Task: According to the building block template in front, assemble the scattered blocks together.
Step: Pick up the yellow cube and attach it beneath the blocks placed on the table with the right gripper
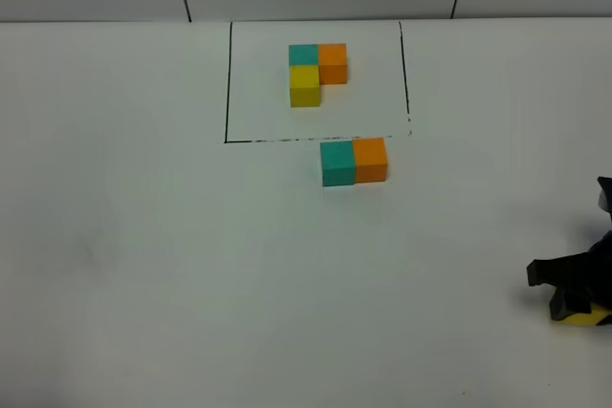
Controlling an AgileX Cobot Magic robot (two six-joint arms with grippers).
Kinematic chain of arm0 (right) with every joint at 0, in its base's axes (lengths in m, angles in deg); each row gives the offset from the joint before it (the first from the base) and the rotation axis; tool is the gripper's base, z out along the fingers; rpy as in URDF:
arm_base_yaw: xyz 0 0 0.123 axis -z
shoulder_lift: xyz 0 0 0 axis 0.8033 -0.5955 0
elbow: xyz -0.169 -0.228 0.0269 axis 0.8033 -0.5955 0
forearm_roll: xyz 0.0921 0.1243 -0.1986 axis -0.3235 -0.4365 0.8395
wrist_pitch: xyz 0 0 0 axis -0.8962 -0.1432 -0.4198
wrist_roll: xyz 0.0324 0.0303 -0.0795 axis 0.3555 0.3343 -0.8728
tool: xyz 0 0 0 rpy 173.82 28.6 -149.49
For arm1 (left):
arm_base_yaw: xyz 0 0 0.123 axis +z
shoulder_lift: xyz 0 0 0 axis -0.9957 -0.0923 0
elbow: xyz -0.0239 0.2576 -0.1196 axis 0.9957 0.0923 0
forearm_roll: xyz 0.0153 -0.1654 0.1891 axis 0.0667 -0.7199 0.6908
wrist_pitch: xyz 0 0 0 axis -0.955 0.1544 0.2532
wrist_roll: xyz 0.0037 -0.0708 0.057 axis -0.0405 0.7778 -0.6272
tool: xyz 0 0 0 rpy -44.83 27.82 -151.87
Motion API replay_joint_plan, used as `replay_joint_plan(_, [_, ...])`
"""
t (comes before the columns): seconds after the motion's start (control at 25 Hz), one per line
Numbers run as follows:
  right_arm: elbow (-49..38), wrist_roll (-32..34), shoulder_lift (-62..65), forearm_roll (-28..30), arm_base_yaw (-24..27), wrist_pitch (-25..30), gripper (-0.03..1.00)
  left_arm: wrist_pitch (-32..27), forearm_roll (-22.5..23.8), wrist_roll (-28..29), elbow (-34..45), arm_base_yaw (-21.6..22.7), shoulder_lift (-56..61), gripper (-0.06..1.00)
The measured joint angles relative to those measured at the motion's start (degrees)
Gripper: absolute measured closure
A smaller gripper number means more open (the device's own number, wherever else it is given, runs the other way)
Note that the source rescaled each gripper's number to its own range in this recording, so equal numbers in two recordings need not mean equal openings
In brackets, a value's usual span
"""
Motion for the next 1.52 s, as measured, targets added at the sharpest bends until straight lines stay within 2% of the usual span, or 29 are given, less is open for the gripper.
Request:
replay_joint_plan(0.12, [2.04, 5.57, 3.08, 0.27, -6.49, 2.97, 0.95, 0.00, 0.00, 0.00, 0.00, 0.00, 0.00, 0.32])
replay_joint_plan(0.32, [9.87, 23.56, 2.35, 5.23, -20.31, 6.54, 0.95, 0.00, 0.00, 0.15, 0.00, 0.00, 0.00, 0.32])
replay_joint_plan(0.48, [18.32, 36.33, -3.74, 9.80, -29.63, 7.58, 0.95, 0.00, 0.00, 0.10, 0.00, 0.00, 0.00, 0.32])
replay_joint_plan(0.6, [25.79, 41.50, -10.04, 13.40, -33.94, 9.50, 0.95, 0.00, 0.00, 0.10, 0.00, 0.00, 0.00, 0.32])
replay_joint_plan(0.92, [47.26, 44.11, -27.55, 19.62, -39.21, 20.04, 0.95, 0.00, 0.00, 0.10, 0.00, 0.00, 0.00, 0.32])
replay_joint_plan(1.2, [55.77, 42.91, -34.77, 18.51, -39.60, 19.76, 0.95, 0.00, 0.00, 0.10, 0.00, 0.00, 0.00, 0.32])
replay_joint_plan(1.52, [57.74, 41.10, -38.68, 17.26, -38.41, 18.25, 0.95, 0.00, 0.00, 0.05, 0.00, 0.00, 0.00, 0.32])
